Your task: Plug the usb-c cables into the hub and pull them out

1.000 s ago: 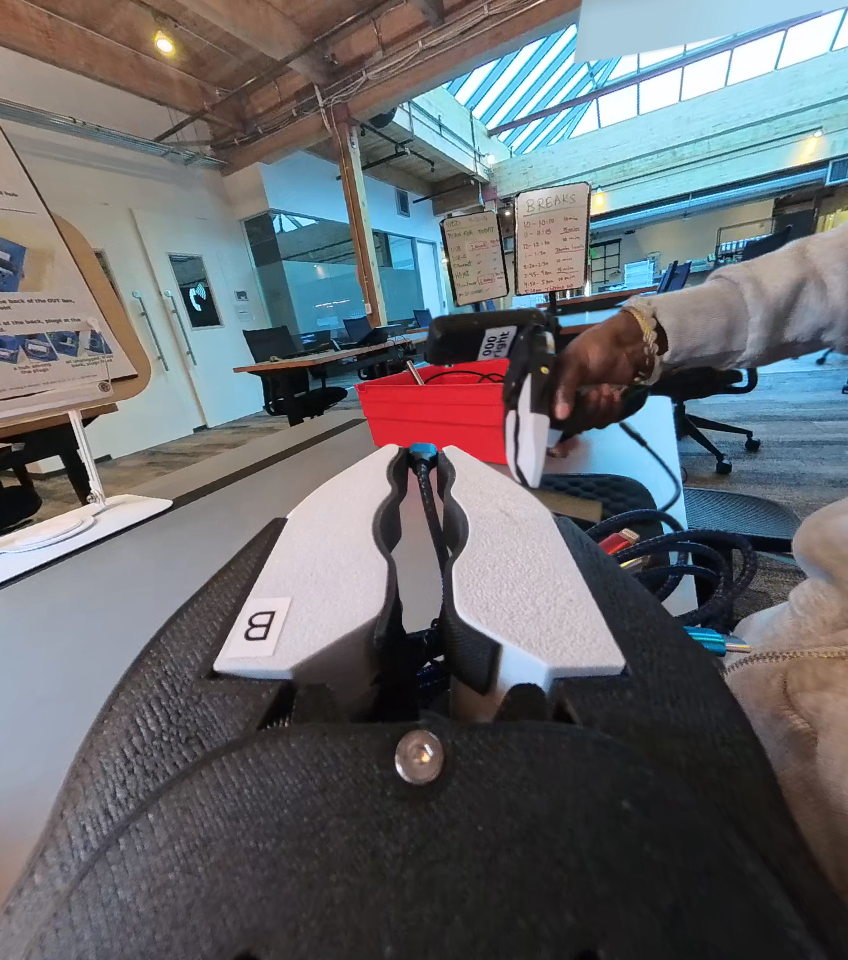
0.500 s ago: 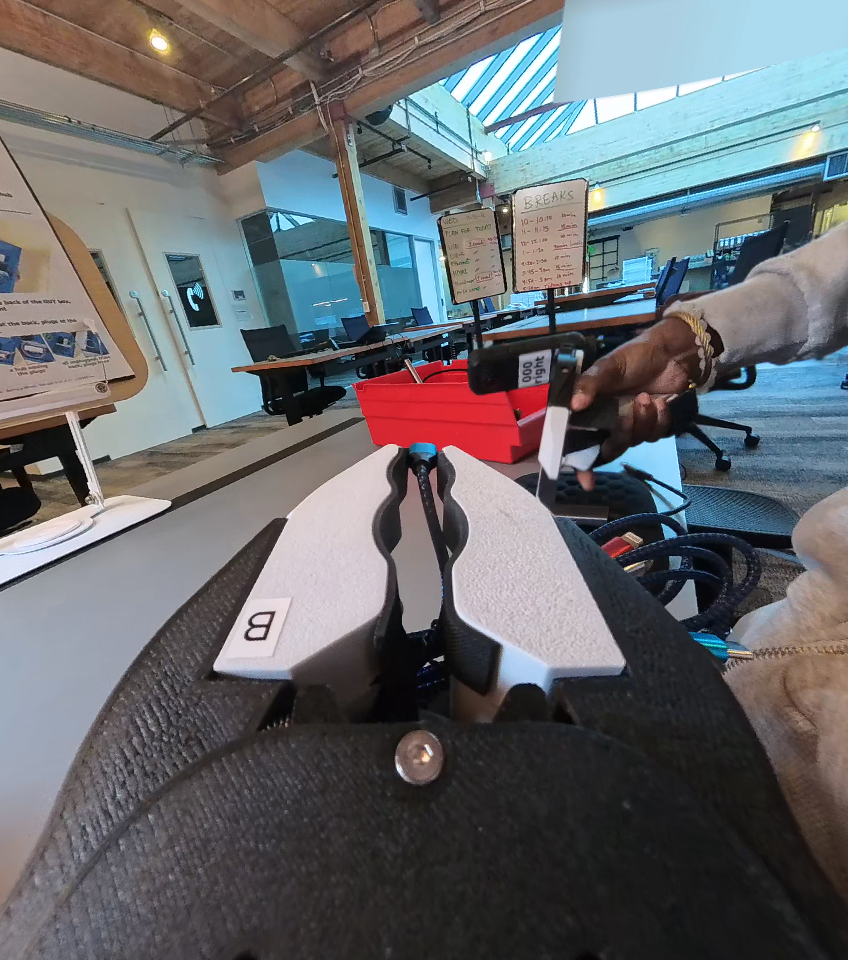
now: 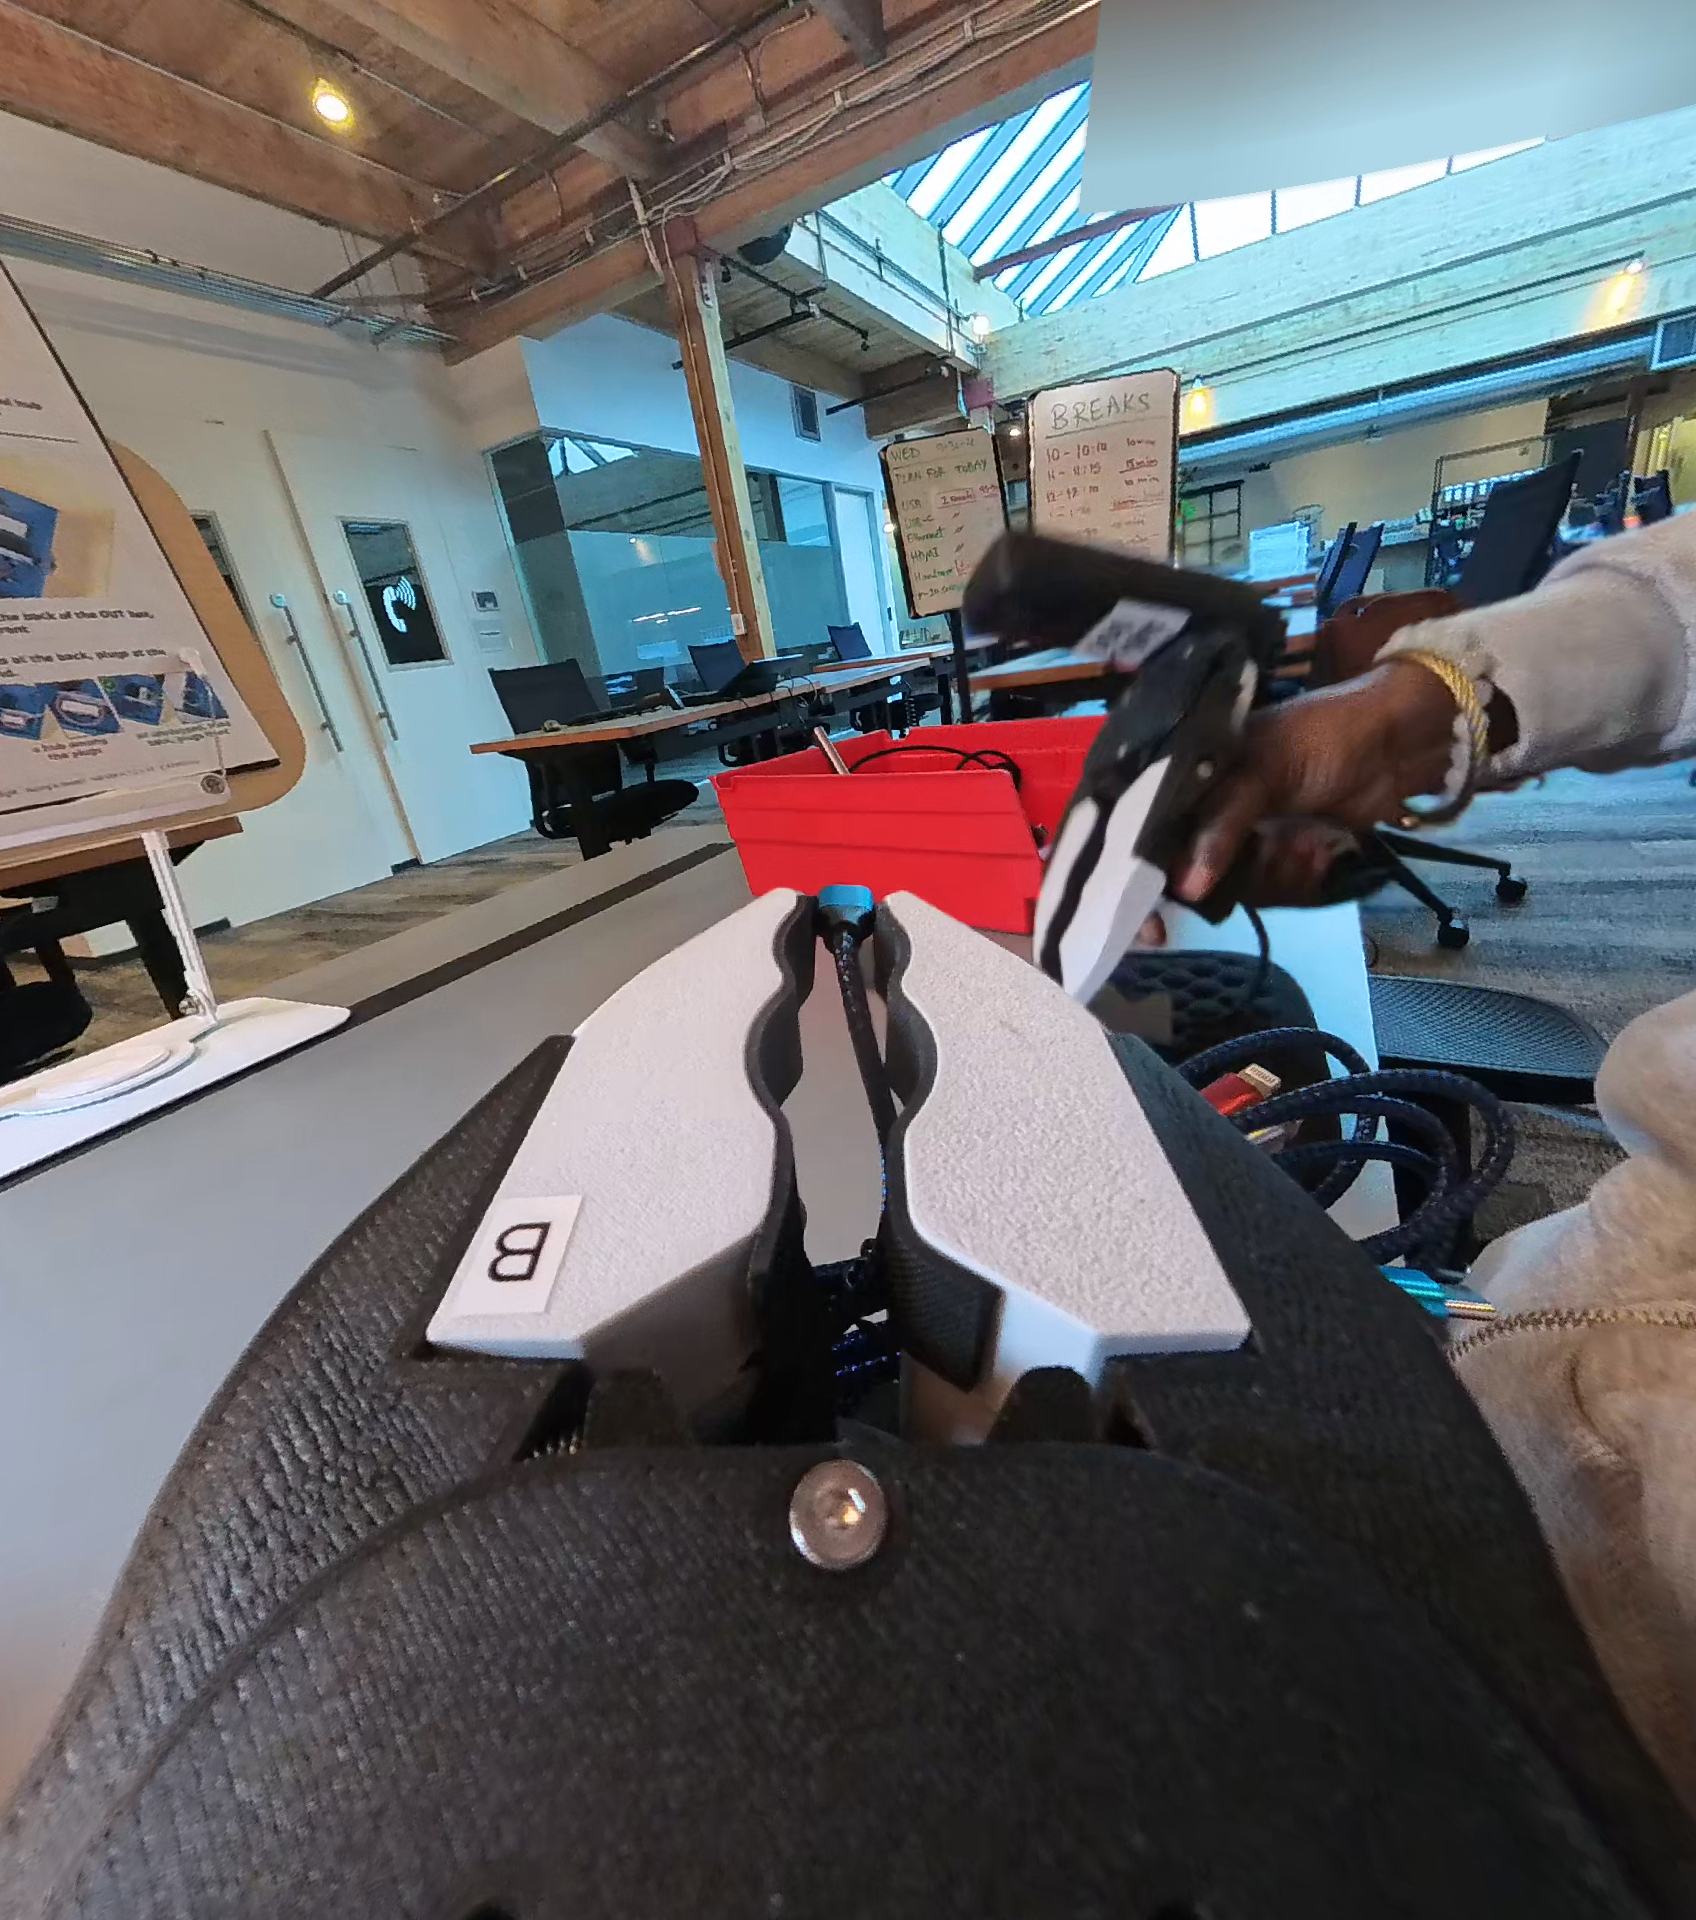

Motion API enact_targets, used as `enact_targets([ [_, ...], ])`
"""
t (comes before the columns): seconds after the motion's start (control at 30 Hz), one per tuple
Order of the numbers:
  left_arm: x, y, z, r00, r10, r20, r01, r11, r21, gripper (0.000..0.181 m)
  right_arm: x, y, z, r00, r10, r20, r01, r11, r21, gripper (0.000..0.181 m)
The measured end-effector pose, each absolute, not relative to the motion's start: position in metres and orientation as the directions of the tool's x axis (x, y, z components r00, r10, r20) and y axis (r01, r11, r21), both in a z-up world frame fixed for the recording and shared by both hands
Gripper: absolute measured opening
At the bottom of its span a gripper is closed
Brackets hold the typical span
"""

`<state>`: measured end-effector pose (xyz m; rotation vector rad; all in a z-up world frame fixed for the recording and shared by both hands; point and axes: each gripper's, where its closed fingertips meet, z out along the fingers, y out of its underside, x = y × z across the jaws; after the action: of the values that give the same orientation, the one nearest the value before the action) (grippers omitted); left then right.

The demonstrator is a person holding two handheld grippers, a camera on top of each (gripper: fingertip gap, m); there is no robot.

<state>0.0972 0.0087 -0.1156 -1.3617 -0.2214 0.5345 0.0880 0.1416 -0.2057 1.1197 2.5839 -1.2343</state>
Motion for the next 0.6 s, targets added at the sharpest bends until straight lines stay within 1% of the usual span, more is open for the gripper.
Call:
enact_targets([
  [0.03,0.098,0.008,-0.115,0.861,0.484,-0.152,-0.236,0.115,-0.965,0.011,0.087,0.146,-0.197,-0.815,0.555,-0.163,0.504,0.542,-0.672,0.01],
  [0.07,0.098,0.008,-0.115,0.861,0.485,-0.152,-0.236,0.117,-0.965,0.011,0.089,0.149,-0.192,-0.872,0.488,0.034,0.356,0.681,-0.64,0.01],
  [0.1,0.097,0.008,-0.115,0.861,0.486,-0.151,-0.235,0.117,-0.965,0.011,0.093,0.152,-0.192,-0.901,0.387,0.195,0.224,0.801,-0.555,0.01],
  [0.13,0.097,0.008,-0.115,0.861,0.486,-0.151,-0.235,0.115,-0.965,0.011,0.1,0.155,-0.199,-0.912,0.287,0.293,0.134,0.883,-0.449,0.01],
  [0.17,0.097,0.008,-0.115,0.86,0.486,-0.153,-0.236,0.113,-0.965,0.011,0.106,0.156,-0.209,-0.918,0.212,0.335,0.081,0.928,-0.365,0.01],
  [0.2,0.098,0.009,-0.115,0.86,0.486,-0.157,-0.238,0.11,-0.965,0.011,0.107,0.153,-0.214,-0.916,0.175,0.36,0.044,0.938,-0.344,0.009],
  [0.23,0.098,0.009,-0.115,0.859,0.486,-0.161,-0.242,0.109,-0.964,0.011,0.105,0.15,-0.215,-0.917,0.168,0.362,0.034,0.937,-0.349,0.01],
  [0.33,0.099,0.009,-0.115,0.858,0.486,-0.164,-0.246,0.11,-0.963,0.01,0.104,0.149,-0.218,-0.95,0.188,0.25,0.087,0.927,-0.364,0.01],
  [0.4,0.099,0.009,-0.115,0.859,0.485,-0.165,-0.248,0.112,-0.962,0.011,0.104,0.15,-0.221,-0.96,0.161,0.227,0.079,0.941,-0.33,0.01],
  [0.47,0.099,0.008,-0.115,0.859,0.484,-0.165,-0.248,0.114,-0.962,0.011,0.103,0.151,-0.228,-0.96,0.102,0.26,0.028,0.962,-0.273,0.01],
  [0.5,0.1,0.008,-0.115,0.86,0.483,-0.164,-0.248,0.115,-0.962,0.011,0.102,0.149,-0.228,-0.959,0.089,0.269,0.014,0.963,-0.269,0.01],
  [0.57,0.1,0.008,-0.115,0.862,0.481,-0.162,-0.246,0.116,-0.962,0.011,0.1,0.148,-0.228,-0.963,0.123,0.241,0.046,0.952,-0.301,0.01],
  [0.6,0.1,0.008,-0.115,0.863,0.479,-0.162,-0.245,0.117,-0.962,0.011,0.099,0.147,-0.227,-0.965,0.158,0.209,0.08,0.936,-0.341,0.01],
])
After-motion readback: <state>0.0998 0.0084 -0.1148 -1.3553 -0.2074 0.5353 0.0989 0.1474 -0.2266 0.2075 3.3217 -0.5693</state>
